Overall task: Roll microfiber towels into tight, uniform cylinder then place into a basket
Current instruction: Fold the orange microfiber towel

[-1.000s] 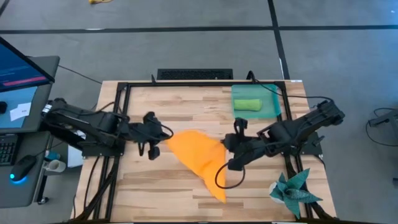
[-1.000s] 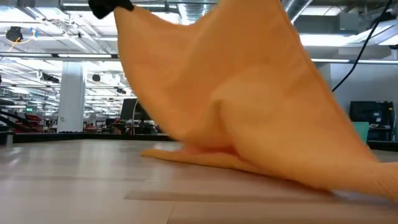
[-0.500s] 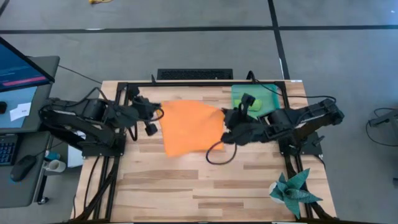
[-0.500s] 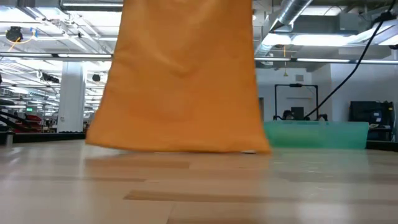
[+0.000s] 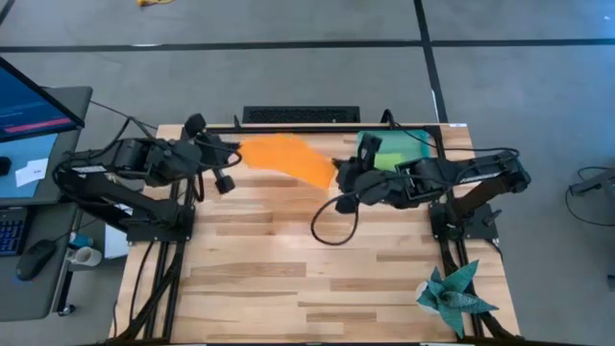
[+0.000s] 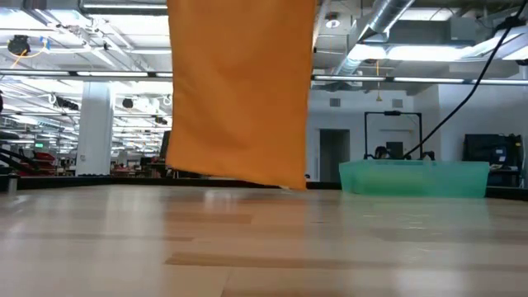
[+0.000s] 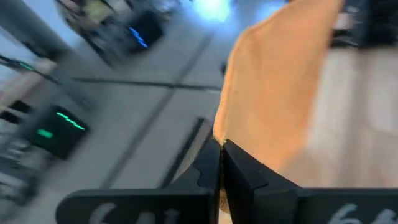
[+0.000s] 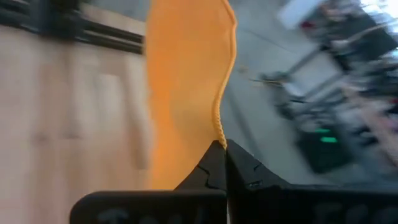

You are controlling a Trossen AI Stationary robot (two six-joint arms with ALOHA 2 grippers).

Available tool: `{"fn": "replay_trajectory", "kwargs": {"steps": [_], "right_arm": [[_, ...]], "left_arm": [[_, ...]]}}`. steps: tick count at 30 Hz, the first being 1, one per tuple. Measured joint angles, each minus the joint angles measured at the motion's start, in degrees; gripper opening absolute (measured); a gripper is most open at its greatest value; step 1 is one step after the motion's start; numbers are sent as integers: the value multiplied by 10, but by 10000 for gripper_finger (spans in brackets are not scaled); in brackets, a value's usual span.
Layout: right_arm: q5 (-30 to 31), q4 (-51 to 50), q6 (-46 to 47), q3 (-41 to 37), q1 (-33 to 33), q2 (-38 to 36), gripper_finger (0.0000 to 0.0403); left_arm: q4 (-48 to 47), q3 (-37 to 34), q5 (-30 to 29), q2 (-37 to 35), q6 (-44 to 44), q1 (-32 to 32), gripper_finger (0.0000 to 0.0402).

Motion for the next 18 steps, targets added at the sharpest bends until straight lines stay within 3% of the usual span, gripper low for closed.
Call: {"fn": "replay_trajectory", "kwargs": {"steps": [5,8,13,18], "right_arm": [[-151,-32,106,0,28,6,5],[-221,-34,160,-12,56,6,6],[-230,-33,263,-51,107,6,5],[-225,-8,341,-114,152,6,5]], "left_arm": [[-148,-3,125,-1,-168,-34,0],[-177,-23,190,0,-254,-72,0],[-151,-70,213,2,-341,-133,0],[-110,-119,180,11,-388,-195,0]]}}
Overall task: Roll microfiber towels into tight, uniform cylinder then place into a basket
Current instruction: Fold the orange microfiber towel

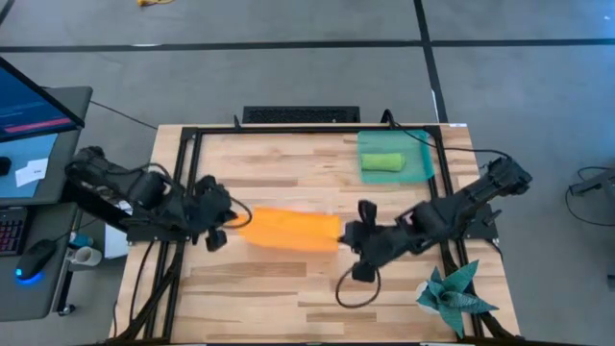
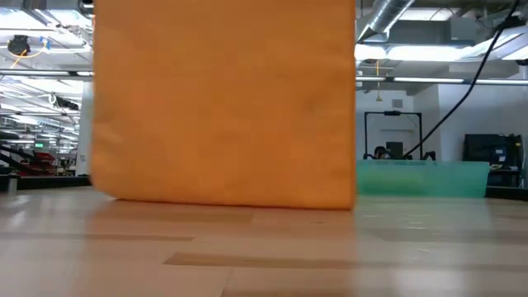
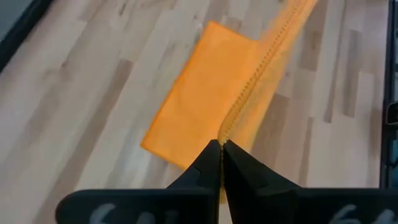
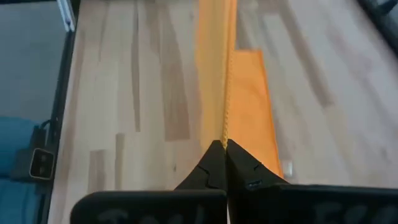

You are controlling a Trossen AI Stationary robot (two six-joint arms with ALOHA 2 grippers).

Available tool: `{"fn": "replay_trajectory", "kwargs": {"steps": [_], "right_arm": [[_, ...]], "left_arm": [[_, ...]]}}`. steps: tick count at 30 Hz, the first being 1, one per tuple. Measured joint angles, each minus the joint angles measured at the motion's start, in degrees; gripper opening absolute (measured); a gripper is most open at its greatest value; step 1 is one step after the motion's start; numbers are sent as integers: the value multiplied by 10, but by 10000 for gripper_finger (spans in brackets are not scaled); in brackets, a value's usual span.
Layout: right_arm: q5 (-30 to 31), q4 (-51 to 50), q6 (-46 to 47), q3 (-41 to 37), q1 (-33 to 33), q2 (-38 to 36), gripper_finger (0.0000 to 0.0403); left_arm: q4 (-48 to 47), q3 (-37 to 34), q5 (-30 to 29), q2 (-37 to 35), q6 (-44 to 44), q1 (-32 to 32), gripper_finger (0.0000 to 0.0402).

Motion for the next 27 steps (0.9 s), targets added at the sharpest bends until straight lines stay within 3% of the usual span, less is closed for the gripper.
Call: {"fn": "replay_trajectory", "kwargs": {"steps": [10,18,27], "right_arm": [[1,170,86,-162,37,0,6],[6,223,109,-241,10,-1,6],[-7,302,109,-327,-43,0,6]], "left_arm": [[92,-122,-66,20,-92,-91,0],[184,-227,-121,37,-107,-64,0],[248,-295,-128,49,-99,-21,0]]}}
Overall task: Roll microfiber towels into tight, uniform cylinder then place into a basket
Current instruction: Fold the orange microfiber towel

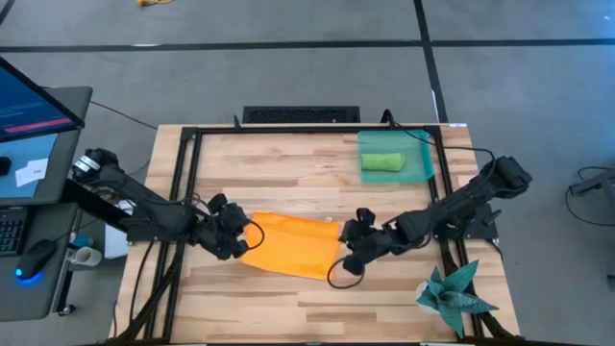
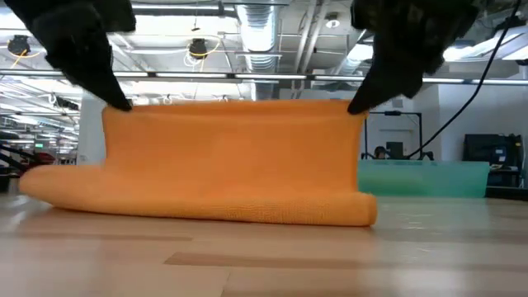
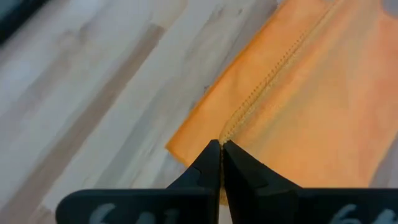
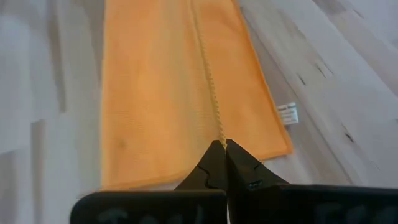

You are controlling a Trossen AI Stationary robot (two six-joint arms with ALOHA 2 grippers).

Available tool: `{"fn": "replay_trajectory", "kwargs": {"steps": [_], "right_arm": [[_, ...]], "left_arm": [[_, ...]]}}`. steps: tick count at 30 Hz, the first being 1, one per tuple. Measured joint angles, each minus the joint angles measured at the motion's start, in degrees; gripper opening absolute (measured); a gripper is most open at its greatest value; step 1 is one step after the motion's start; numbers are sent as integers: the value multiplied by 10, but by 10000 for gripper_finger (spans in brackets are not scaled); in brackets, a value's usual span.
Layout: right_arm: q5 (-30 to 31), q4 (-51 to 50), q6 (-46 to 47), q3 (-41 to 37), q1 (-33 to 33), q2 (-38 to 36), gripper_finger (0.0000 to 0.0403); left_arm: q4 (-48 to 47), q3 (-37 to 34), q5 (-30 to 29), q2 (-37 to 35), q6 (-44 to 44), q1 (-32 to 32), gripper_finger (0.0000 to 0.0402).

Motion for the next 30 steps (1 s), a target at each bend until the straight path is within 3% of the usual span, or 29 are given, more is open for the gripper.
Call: {"fn": "replay_trajectory", "kwargs": {"steps": [7,19,30], "right_arm": [[-7,40,18,-43,-25,1,5],[-9,96,9,-49,-70,105,6],[-12,99,4,-49,-98,90,6]], "left_arm": [[94,-49,21,-1,21,21,0],[108,-78,27,-1,-2,67,0],[108,-80,27,-1,21,96,0]]}}
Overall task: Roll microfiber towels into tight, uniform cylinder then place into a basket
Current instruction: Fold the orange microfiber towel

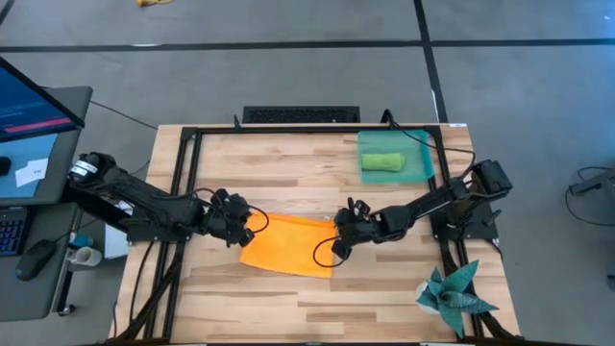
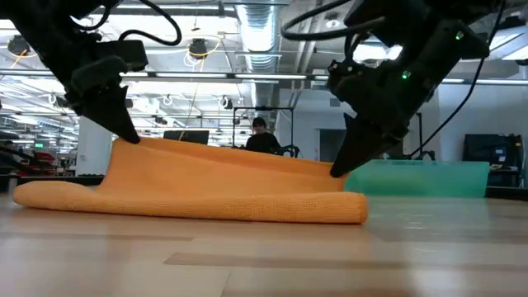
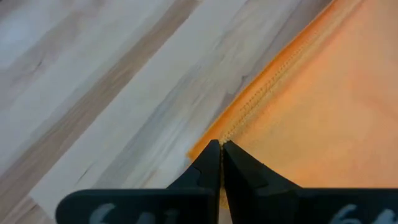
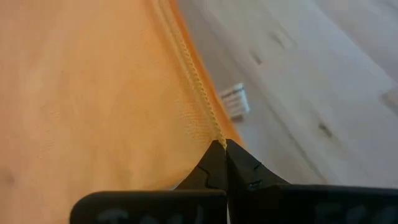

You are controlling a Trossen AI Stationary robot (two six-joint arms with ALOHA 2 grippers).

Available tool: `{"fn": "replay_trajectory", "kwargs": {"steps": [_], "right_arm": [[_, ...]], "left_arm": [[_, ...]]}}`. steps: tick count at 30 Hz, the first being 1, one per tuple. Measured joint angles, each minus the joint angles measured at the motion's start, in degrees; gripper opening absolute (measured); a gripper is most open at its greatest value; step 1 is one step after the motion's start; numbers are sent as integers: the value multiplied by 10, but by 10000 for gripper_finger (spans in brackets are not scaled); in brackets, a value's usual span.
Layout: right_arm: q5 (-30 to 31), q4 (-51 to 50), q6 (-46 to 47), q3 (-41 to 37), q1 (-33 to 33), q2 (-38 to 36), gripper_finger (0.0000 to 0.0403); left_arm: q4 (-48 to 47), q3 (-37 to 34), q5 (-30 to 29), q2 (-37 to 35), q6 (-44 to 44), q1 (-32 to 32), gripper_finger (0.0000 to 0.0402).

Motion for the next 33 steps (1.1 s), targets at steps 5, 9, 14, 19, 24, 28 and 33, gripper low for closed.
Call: {"fn": "replay_trajectory", "kwargs": {"steps": [5,9,14,19,24,28,33], "right_arm": [[-13,6,0,0,-20,8,6],[-20,8,0,-1,-24,24,6],[-20,10,0,0,-24,17,6],[-20,8,0,3,-24,16,7],[-20,12,0,4,-24,16,12],[-20,12,0,4,-24,16,41],[-19,12,0,4,-24,16,90]], "left_arm": [[0,1,0,0,0,4,0],[4,1,-5,0,0,4,0],[0,1,-6,0,23,4,10],[-3,1,-12,0,30,4,38],[-2,1,-19,0,38,4,65],[-3,1,-27,0,39,4,84],[-3,1,-9,0,35,4,102]]}}
